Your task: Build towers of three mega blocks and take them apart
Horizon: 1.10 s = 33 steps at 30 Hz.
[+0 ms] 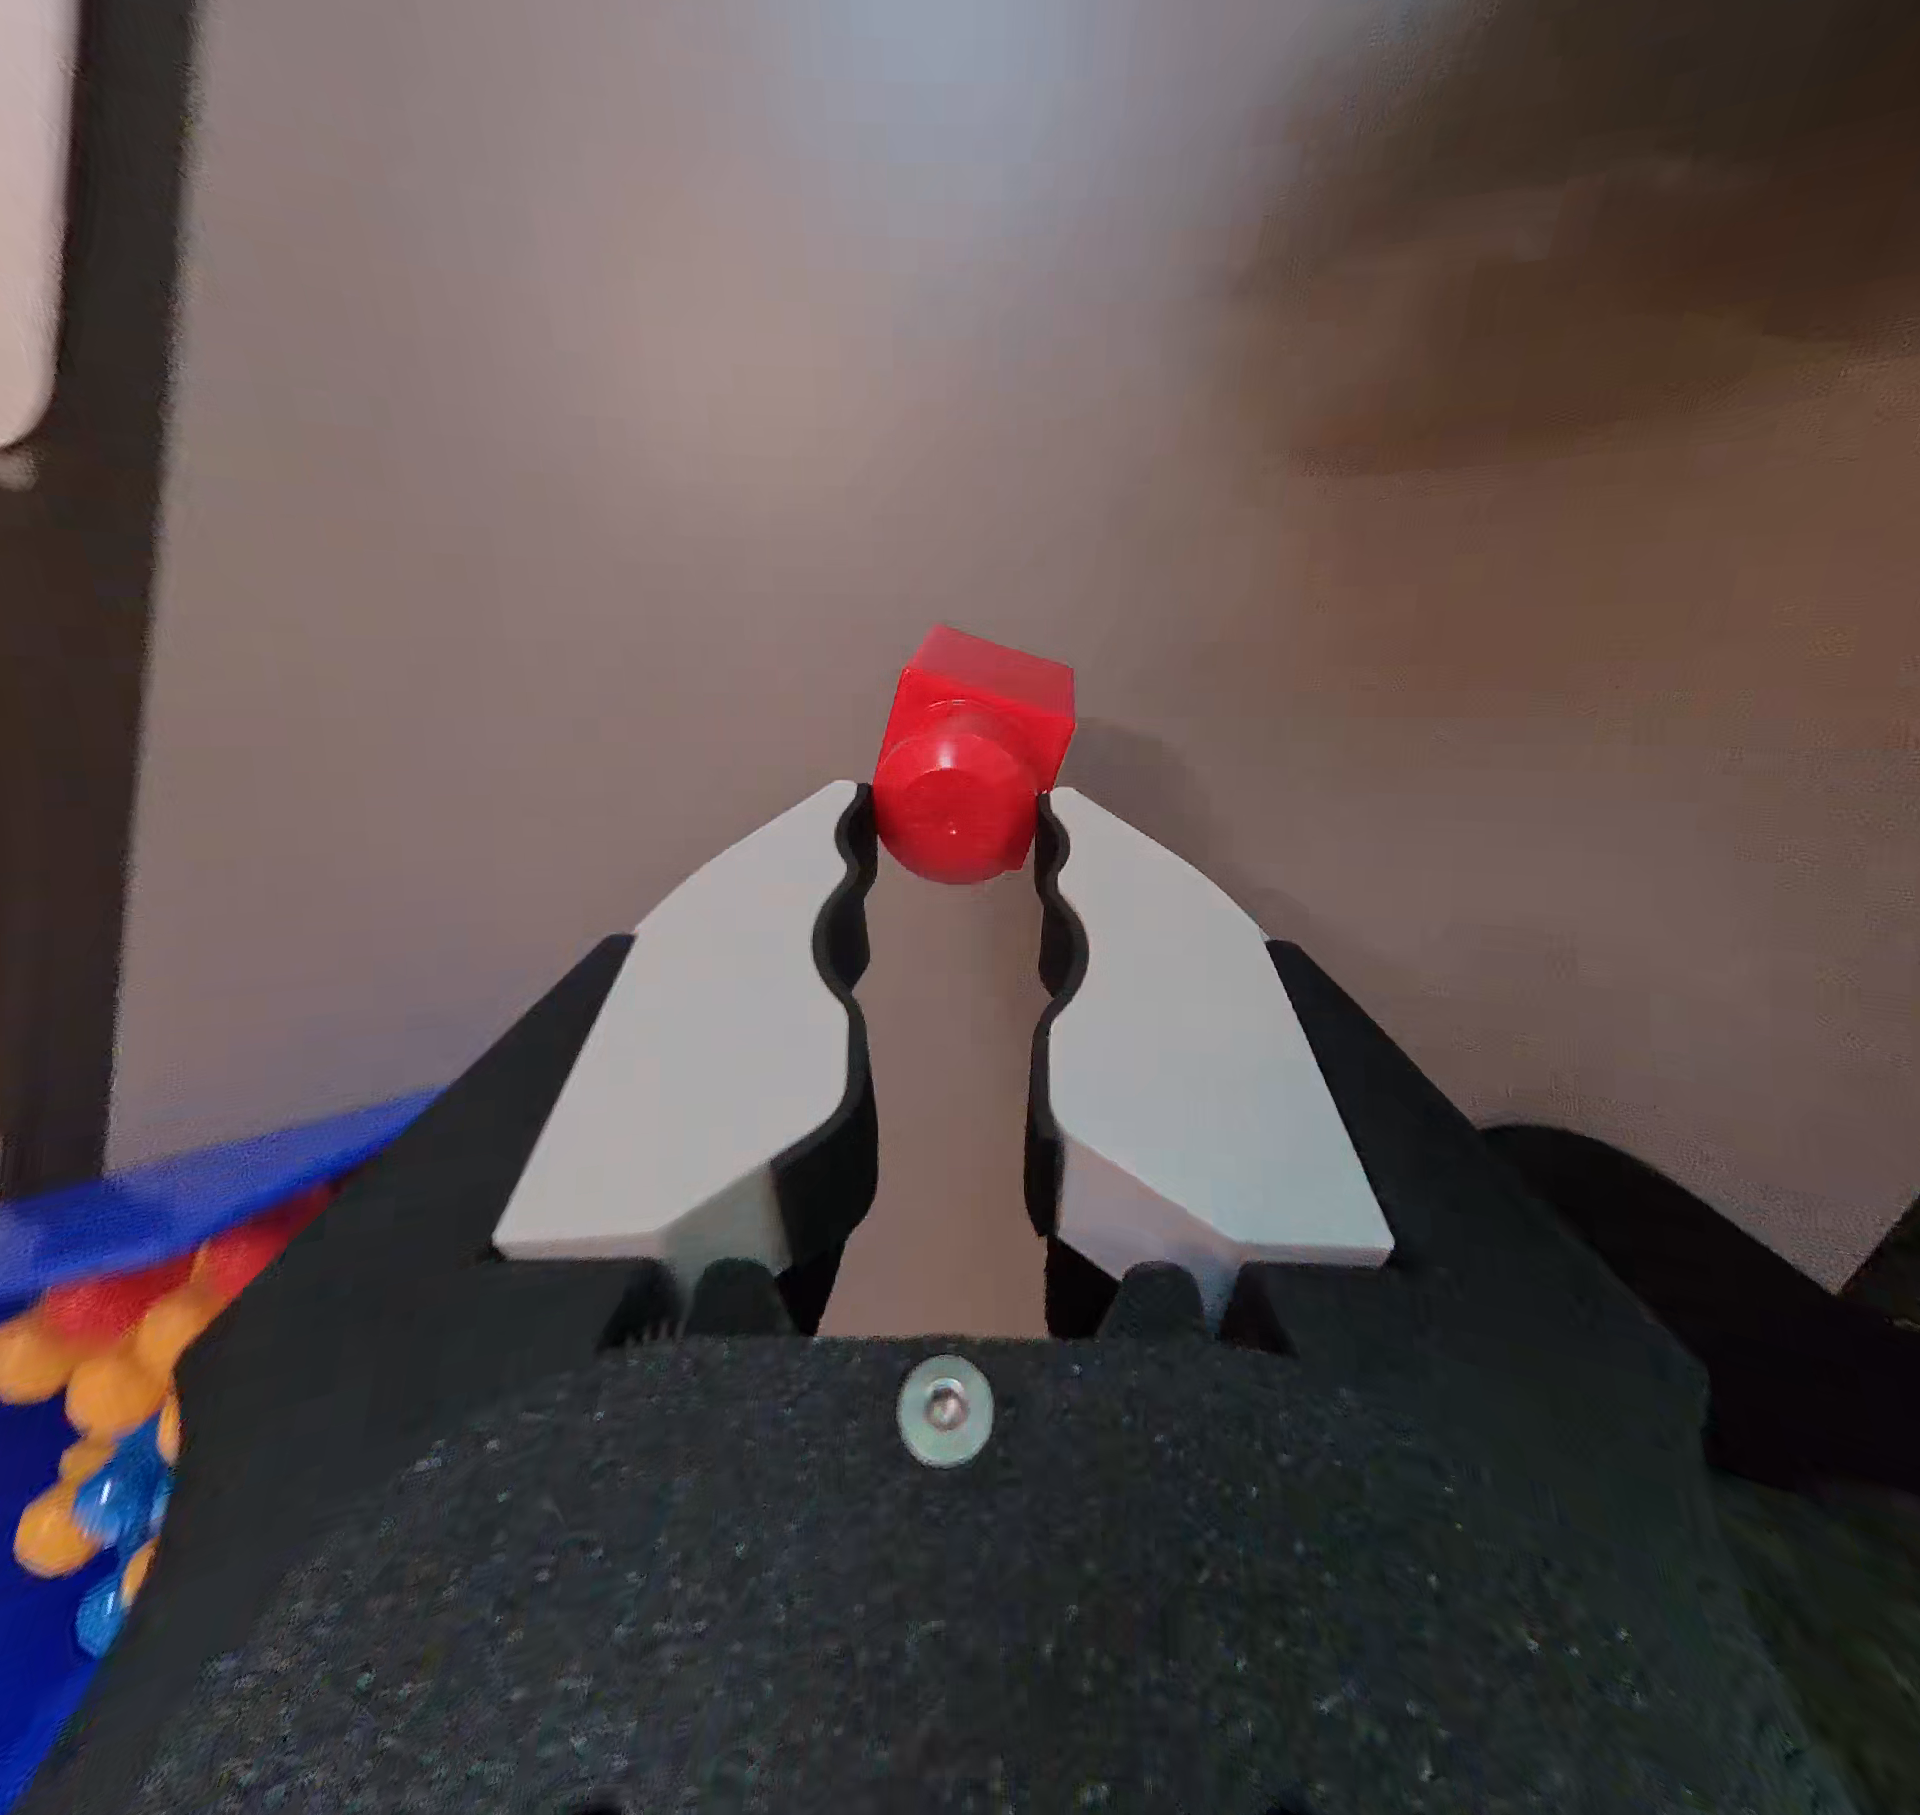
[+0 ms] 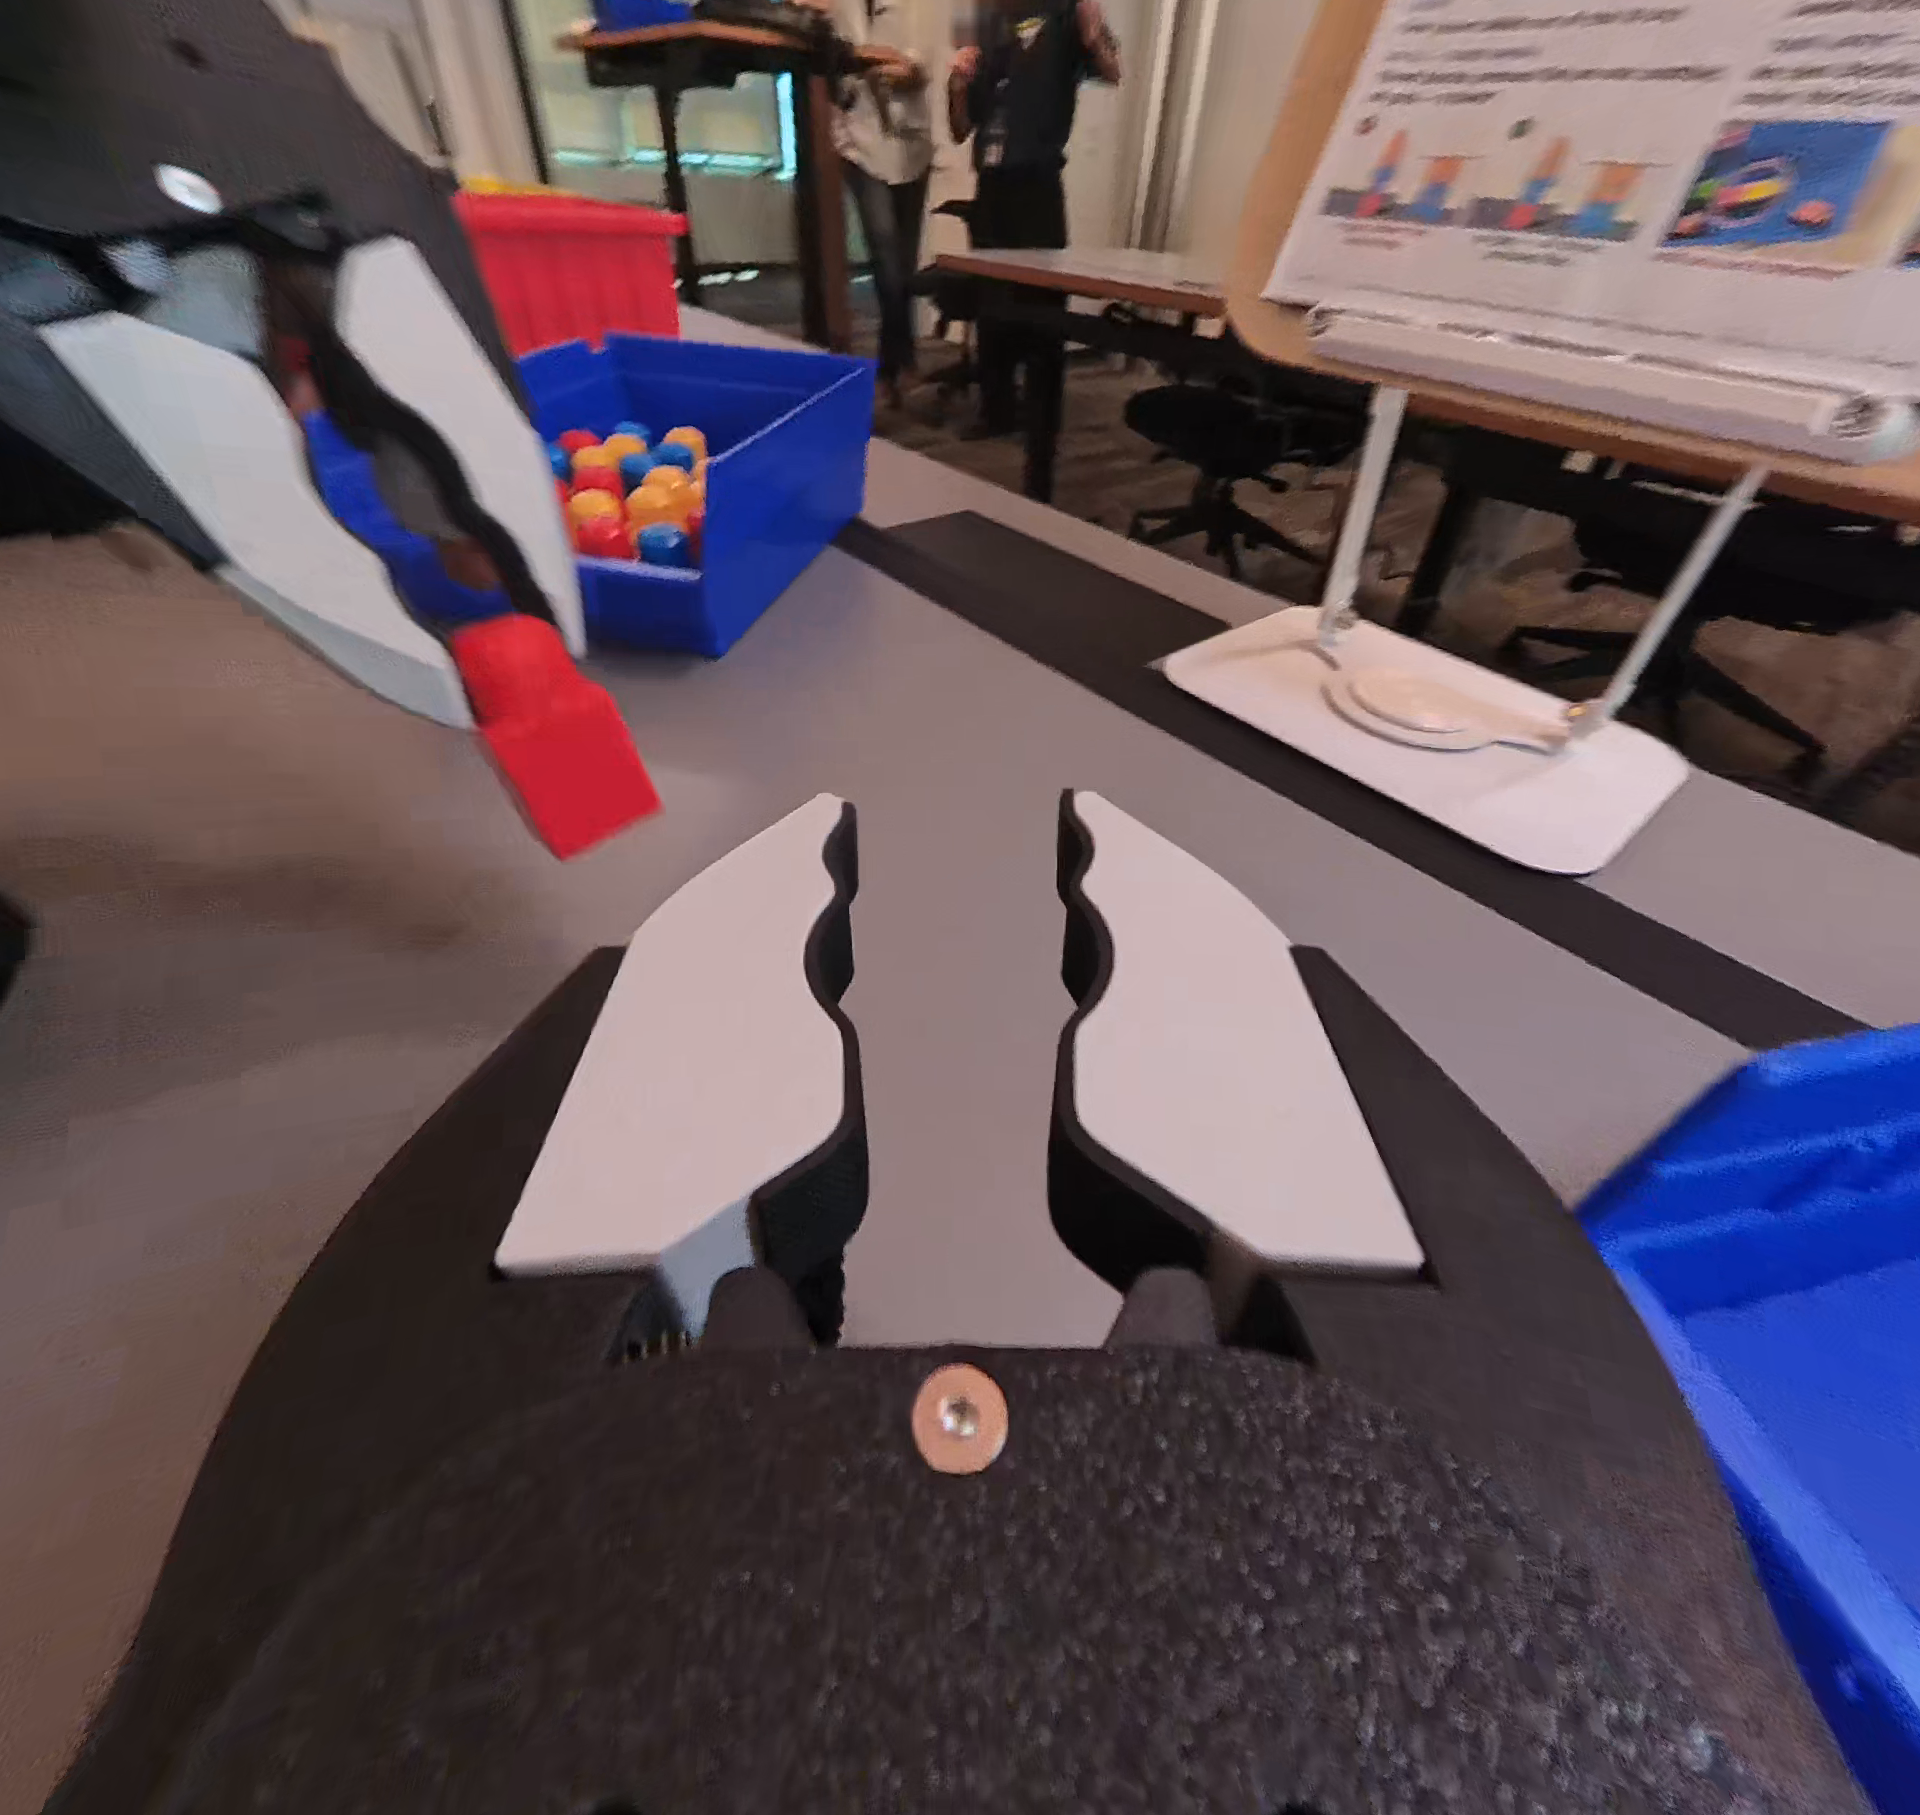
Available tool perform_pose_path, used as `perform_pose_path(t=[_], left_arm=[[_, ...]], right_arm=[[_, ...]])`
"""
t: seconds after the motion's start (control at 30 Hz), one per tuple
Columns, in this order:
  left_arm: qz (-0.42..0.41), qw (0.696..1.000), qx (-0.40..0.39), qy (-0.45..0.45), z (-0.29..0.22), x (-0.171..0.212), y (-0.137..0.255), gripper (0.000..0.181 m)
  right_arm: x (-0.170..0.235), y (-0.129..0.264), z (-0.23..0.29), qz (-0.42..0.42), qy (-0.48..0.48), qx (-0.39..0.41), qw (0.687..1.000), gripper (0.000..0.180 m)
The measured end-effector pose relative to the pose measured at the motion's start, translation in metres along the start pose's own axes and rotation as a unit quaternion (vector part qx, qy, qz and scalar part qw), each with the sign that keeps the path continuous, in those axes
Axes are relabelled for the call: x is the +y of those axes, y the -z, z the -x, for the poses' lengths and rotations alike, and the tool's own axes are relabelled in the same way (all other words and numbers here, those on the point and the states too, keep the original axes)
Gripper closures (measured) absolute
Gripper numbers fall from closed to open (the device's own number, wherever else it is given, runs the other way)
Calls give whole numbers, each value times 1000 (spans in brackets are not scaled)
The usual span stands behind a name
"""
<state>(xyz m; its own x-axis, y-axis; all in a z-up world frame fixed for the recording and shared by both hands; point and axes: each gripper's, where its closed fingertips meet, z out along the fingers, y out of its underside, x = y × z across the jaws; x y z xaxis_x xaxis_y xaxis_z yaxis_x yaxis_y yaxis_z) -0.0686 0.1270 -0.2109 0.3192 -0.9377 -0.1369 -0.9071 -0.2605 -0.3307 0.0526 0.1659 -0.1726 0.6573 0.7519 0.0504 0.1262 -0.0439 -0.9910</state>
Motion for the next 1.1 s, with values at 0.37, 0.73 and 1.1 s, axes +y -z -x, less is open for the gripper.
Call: perform_pose_path(t=[0.37, 0.73, 1.1], left_arm=[[-78, 993, 92, -7, -17, -37, -50, 138], [-193, 929, -199, 246, 140, 82, 67, 141], [-112, 881, -172, 426, 171, 194, 15, 147]], right_arm=[[32, -10, 30, 87, 34, -92, 991, 128], [50, -15, 38, 123, 42, -98, 987, 122], [60, -18, 37, 143, 40, -90, 985, 125]])
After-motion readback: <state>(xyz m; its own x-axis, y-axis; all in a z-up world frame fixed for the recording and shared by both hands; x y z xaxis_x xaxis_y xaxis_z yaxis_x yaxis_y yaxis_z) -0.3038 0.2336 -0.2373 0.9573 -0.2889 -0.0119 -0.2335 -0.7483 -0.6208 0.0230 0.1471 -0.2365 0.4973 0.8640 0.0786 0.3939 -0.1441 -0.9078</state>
